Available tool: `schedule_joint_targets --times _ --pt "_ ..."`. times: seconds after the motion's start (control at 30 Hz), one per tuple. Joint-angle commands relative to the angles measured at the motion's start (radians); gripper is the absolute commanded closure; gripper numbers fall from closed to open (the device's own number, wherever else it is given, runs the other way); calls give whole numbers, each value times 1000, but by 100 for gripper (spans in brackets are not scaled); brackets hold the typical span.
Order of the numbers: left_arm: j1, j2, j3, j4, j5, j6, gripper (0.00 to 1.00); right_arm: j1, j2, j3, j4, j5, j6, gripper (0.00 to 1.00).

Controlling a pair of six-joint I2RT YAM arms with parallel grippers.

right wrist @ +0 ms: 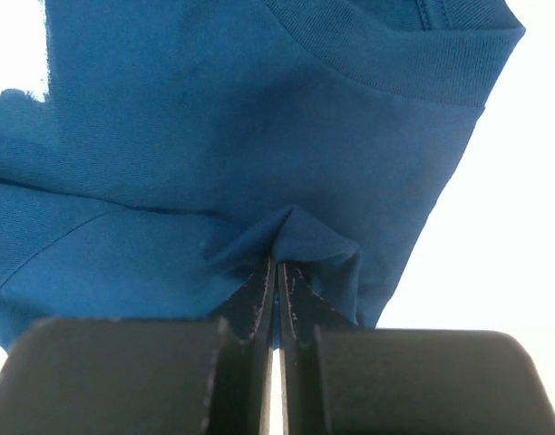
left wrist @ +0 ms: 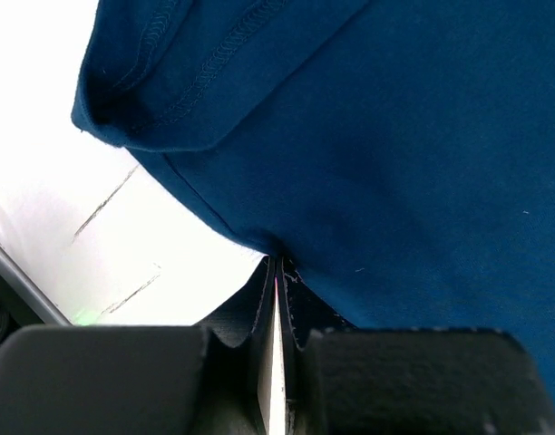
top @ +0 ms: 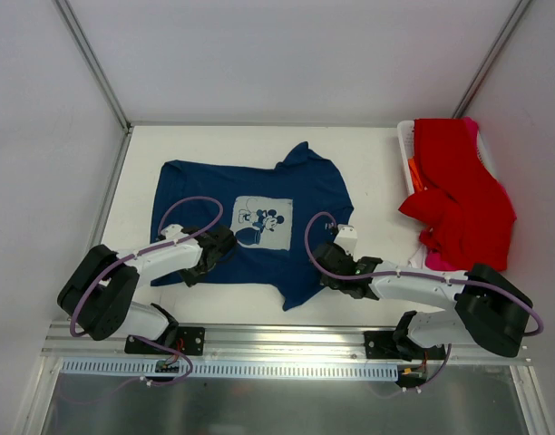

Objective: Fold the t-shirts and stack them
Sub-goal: Grap the side of the flattened tshirt closest away from the robot with both arms

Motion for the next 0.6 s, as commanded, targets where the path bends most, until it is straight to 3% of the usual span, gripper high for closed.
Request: schedule_joint_targets --times 0.0,0.27,0.57 --pt "-4 10 -20 41 -22 -7 100 -5 -6 -29 -27 -2 6 100" --pt "-13 -149 -6 66 -68 102 100 -3 -22 -12 -69 7 9 100" --pt "-15 -329 -1 66 -28 188 100 14 -101 77 -236 76 -4 100"
